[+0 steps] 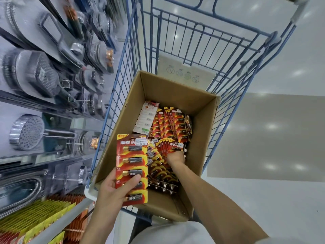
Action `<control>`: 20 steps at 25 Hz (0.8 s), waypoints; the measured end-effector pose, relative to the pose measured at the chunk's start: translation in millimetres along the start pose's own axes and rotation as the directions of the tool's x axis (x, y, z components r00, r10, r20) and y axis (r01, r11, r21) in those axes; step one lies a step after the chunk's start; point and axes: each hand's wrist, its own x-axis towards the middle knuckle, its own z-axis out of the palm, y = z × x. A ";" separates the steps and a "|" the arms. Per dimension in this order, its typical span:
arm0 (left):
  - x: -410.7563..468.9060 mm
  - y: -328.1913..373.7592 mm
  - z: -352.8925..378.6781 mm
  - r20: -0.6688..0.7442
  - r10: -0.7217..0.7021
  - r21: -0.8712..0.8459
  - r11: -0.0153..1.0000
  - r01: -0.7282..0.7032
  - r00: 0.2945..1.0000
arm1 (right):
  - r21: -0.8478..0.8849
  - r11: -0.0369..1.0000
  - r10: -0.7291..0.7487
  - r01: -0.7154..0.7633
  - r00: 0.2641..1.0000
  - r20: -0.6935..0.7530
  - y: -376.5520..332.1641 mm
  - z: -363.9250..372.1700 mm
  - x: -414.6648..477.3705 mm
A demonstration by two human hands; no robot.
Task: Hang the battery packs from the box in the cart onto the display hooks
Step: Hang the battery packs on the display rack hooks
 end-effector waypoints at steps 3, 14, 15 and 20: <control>0.8 -8.1 3.0 0.011 -0.021 0.025 0.999 0.021 1.000 | -0.039 0.998 0.038 -0.041 0.996 -0.076 3.6 11.4 4.0; 2.9 -13.8 -10.3 -0.011 -0.027 0.019 0.999 0.028 1.000 | -0.161 0.941 -0.330 0.298 0.912 -0.242 21.4 16.7 14.5; 2.1 -12.8 -12.4 -0.016 -0.022 0.015 1.000 0.022 1.000 | -0.076 0.937 -0.349 0.341 0.908 -0.230 20.8 12.9 13.9; -4.9 -5.0 -21.6 -0.026 0.035 -0.056 0.998 -0.037 0.999 | 0.134 0.847 -0.493 0.515 0.854 -0.166 -7.2 -14.5 -3.9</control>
